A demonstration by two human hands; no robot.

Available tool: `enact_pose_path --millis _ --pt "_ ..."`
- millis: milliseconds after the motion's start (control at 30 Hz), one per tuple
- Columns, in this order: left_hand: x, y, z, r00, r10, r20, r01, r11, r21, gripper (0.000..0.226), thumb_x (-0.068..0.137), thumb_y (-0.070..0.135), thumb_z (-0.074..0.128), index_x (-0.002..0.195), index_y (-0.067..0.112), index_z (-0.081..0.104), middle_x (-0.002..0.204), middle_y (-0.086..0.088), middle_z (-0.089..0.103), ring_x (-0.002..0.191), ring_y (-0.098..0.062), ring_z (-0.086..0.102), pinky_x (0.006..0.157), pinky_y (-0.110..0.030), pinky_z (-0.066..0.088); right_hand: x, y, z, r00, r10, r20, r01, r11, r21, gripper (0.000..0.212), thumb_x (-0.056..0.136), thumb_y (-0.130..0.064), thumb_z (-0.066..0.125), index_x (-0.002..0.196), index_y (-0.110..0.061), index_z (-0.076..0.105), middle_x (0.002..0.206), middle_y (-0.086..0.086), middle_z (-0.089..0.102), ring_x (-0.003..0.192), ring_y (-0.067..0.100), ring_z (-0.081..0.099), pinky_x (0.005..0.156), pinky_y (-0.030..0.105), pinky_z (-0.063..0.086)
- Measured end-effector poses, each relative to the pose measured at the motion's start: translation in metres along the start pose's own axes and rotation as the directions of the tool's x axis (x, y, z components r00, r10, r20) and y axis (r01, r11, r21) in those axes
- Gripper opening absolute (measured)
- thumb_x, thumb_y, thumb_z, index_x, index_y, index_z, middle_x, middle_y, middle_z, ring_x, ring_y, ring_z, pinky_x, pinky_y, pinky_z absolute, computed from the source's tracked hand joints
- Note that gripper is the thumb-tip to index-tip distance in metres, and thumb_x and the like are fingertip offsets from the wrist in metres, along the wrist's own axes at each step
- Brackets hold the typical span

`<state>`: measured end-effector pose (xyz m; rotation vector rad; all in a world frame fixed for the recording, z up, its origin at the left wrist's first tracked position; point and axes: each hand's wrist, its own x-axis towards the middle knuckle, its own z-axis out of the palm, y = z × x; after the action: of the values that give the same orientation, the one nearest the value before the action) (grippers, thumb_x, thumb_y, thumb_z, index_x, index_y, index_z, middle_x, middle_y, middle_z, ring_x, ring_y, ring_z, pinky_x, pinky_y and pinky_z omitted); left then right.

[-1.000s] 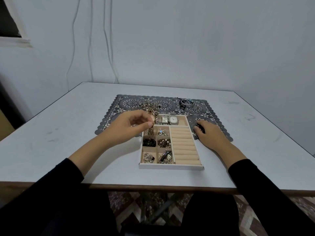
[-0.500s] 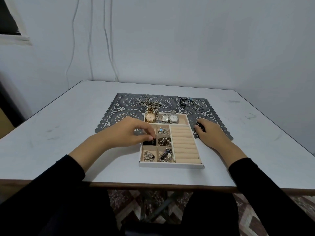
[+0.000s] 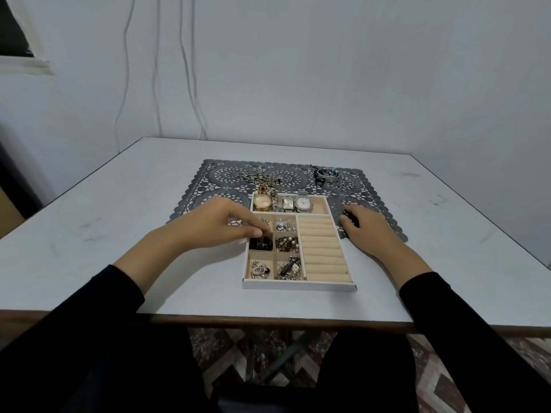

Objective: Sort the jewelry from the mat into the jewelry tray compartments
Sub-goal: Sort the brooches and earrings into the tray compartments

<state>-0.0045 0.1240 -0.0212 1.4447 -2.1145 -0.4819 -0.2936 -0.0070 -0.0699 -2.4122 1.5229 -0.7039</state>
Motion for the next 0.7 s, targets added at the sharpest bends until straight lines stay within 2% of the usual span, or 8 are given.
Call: enact_pose_path --millis 100,200,267,367,433,567,700 --pt "0.004 -0.005 -0.003 0.996 -0.049 -0.069 0.042 0.993 -0.111 0.019 0.087 0.024 0.071 0.105 0.026 0.076 0.089 0.018 0.075 0.086 0.004 0.067 0.077 -0.012 0.050 0.002 -0.001 -0.003 1.000 0.009 0.006 -0.009 1.000 0.025 0.028 0.098 -0.025 0.046 0.105 -0.004 0.062 0.099 0.011 0.065 0.091 0.024 0.055 0.073 0.030 0.038" --pt "0.014 -0.017 -0.003 0.975 -0.129 -0.179 0.097 0.979 -0.179 0.014 0.091 0.028 0.065 0.102 0.028 0.075 0.085 0.012 0.074 0.080 -0.004 0.067 0.067 -0.019 0.053 0.009 0.000 -0.006 0.999 0.040 -0.009 -0.039 0.999 0.027 0.027 0.098 -0.025 0.046 0.107 -0.007 0.063 0.098 0.007 0.066 0.089 0.020 0.054 0.070 0.028 0.034" --pt "0.023 -0.030 -0.003 0.956 -0.152 -0.251 0.129 0.986 -0.104 0.015 0.095 0.034 0.060 0.104 0.033 0.072 0.090 0.010 0.073 0.086 -0.013 0.067 0.074 -0.030 0.054 0.017 0.002 -0.008 0.997 0.069 -0.034 -0.068 0.997 0.031 0.026 0.098 -0.026 0.046 0.110 -0.010 0.063 0.100 0.003 0.064 0.091 0.017 0.053 0.072 0.024 0.032" --pt "0.038 -0.044 -0.003 0.925 -0.208 -0.317 0.193 0.978 -0.078 0.020 0.098 0.031 0.054 0.112 0.030 0.068 0.101 0.011 0.070 0.091 -0.006 0.063 0.076 -0.024 0.047 0.032 0.006 -0.010 0.995 0.084 -0.061 -0.080 0.995 0.066 0.027 0.097 -0.023 0.048 0.115 -0.011 0.064 0.111 0.006 0.066 0.098 0.019 0.055 0.079 0.023 0.036" --pt "0.049 -0.053 -0.004 0.911 -0.235 -0.340 0.239 0.970 -0.031 0.024 0.100 0.028 0.052 0.119 0.025 0.065 0.111 0.011 0.067 0.097 -0.003 0.058 0.084 -0.023 0.041 0.042 0.008 -0.011 0.993 0.087 -0.073 -0.080 0.993 0.089 0.026 0.096 -0.022 0.049 0.114 -0.012 0.064 0.112 0.006 0.065 0.095 0.018 0.055 0.081 0.024 0.039" --pt "0.072 -0.074 -0.007 0.907 -0.256 -0.335 0.308 0.945 0.111 0.031 0.101 0.026 0.050 0.130 0.019 0.059 0.129 0.001 0.061 0.115 -0.012 0.052 0.096 -0.030 0.037 0.064 0.009 -0.008 0.994 0.065 -0.084 -0.059 0.995 0.077 0.028 0.095 -0.021 0.051 0.118 -0.010 0.061 0.118 0.007 0.064 0.109 0.021 0.056 0.090 0.027 0.039" --pt "0.096 -0.098 -0.007 0.929 -0.275 -0.246 0.331 0.917 0.224 0.037 0.100 0.029 0.049 0.135 0.019 0.053 0.139 -0.004 0.054 0.125 -0.021 0.050 0.107 -0.039 0.037 0.086 0.007 -0.003 0.997 0.037 -0.073 -0.034 0.998 0.049 0.036 0.094 -0.020 0.053 0.128 -0.010 0.057 0.129 0.008 0.060 0.121 0.023 0.051 0.102 0.030 0.036"
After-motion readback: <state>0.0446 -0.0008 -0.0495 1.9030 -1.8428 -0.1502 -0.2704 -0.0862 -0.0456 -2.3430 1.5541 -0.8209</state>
